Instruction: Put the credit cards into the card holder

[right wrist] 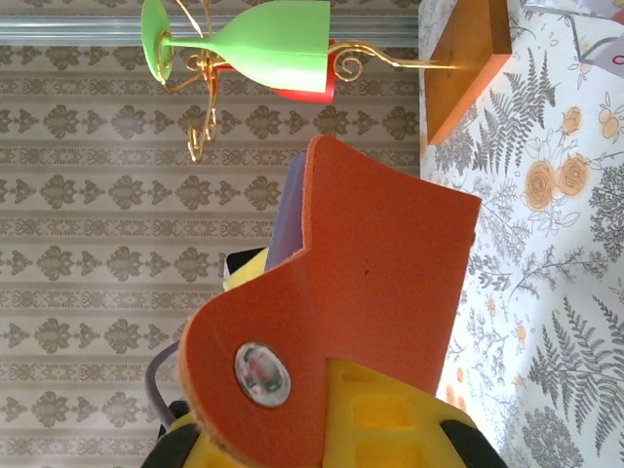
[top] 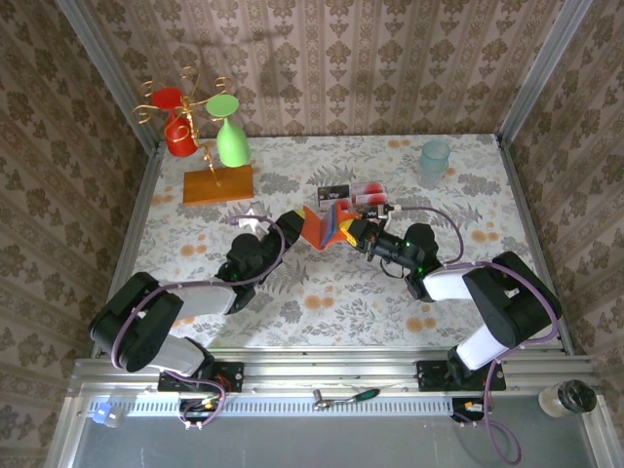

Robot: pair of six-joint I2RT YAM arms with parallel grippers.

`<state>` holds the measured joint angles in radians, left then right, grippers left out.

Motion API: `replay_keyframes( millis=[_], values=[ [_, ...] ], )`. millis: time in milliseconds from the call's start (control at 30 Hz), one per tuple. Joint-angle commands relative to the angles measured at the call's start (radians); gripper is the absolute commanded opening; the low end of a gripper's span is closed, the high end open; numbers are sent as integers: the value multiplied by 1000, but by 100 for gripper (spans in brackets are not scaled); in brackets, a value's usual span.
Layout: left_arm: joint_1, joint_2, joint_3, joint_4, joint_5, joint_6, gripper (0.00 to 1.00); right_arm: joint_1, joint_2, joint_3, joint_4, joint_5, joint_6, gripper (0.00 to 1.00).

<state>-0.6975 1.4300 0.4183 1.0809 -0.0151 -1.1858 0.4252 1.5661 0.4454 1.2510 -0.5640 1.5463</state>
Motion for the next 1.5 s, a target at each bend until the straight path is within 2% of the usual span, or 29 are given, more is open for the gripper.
replay_keyframes(
  millis=[0,367,700,967,1033,1167,1367,1467],
  values=[
    [12,-3,-18,-30,36,39,34,-5,2,-11,54,-25,-29,0],
    [16,-109,49,-298,98,204,0,-2,18,-43,57,-29,-53,0],
    [-44,-140,153,-520,122,398,0,41,105,-107,63,-16,-127,0],
    [-84,-174,182,-673,49,467,0,65,157,-109,61,-25,-170,0],
    [-84,-191,173,-717,21,465,4,64,164,-116,61,-25,-173,0],
    [-85,-217,141,-779,-24,457,18,66,194,-151,57,-2,-196,0],
    [-89,-210,89,-823,-51,458,26,104,246,-202,55,67,-231,0],
    [-91,-200,74,-846,-67,467,35,122,252,-220,53,108,-233,0]
  ],
)
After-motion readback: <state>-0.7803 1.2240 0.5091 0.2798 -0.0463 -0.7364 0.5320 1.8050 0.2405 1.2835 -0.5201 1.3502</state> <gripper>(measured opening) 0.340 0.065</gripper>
